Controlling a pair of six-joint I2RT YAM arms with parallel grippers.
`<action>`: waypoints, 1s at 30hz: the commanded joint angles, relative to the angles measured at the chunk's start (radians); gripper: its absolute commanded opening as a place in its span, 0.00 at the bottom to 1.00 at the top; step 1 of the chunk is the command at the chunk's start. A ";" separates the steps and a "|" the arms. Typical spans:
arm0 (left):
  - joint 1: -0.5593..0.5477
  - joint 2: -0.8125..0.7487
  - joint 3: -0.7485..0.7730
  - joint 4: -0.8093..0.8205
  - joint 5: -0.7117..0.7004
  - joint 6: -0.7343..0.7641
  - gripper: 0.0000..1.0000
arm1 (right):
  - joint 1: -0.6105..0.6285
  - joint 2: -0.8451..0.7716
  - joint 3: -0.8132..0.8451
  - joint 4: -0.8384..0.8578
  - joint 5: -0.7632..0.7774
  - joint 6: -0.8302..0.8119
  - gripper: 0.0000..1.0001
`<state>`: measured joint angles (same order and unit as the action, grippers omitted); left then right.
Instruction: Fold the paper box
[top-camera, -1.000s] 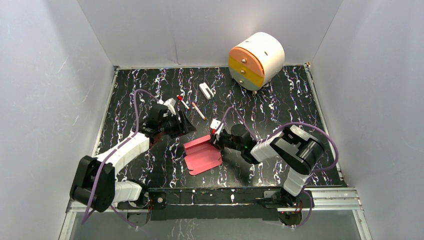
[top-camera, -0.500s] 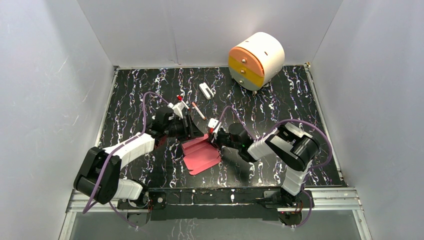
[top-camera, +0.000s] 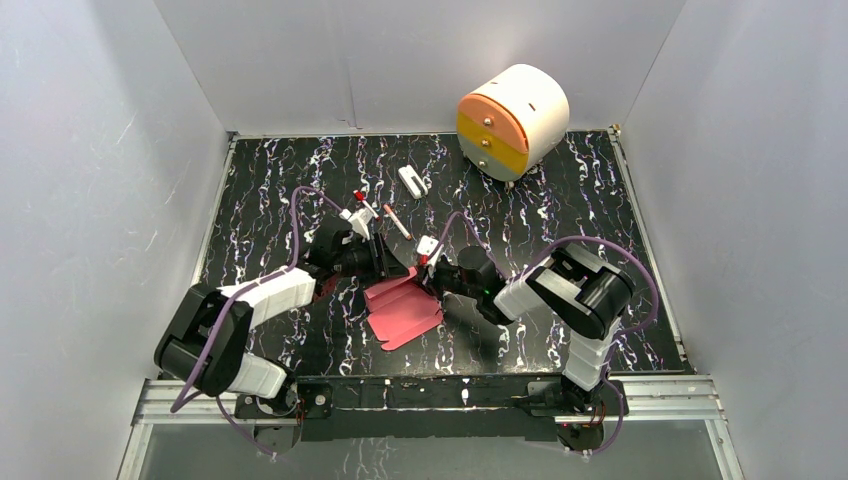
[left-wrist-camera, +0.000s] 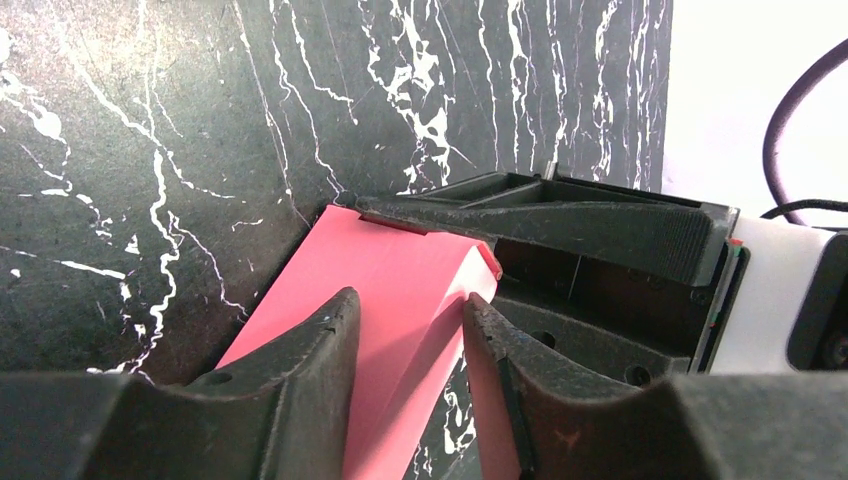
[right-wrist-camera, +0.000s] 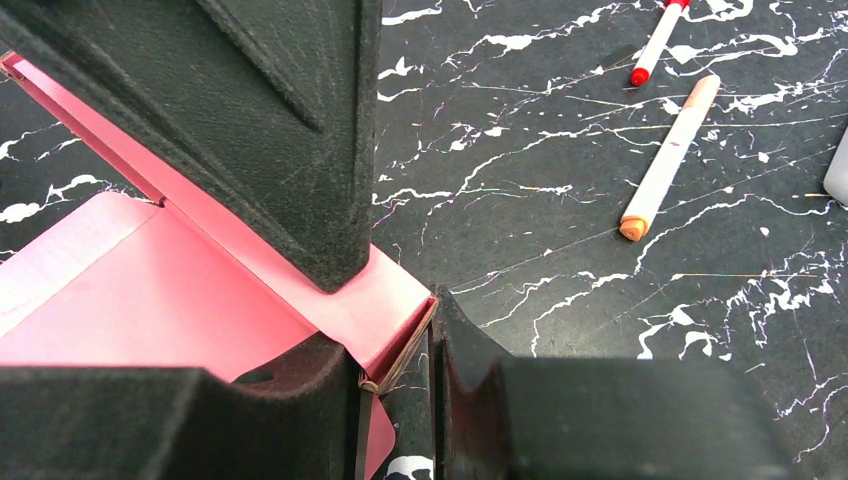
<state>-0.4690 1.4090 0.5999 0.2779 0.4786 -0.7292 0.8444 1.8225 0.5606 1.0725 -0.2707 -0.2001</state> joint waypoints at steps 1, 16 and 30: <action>-0.020 0.027 -0.018 0.013 -0.005 -0.002 0.36 | -0.001 0.003 0.000 0.067 0.008 0.010 0.19; -0.022 0.042 -0.028 -0.009 -0.079 0.019 0.31 | -0.007 -0.097 -0.083 0.056 0.007 0.024 0.50; -0.025 0.036 -0.029 -0.005 -0.075 0.012 0.31 | -0.028 -0.104 -0.110 0.086 0.027 0.029 0.41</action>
<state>-0.4850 1.4353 0.5983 0.3477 0.4408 -0.7387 0.8207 1.7027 0.4446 1.0920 -0.2489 -0.1822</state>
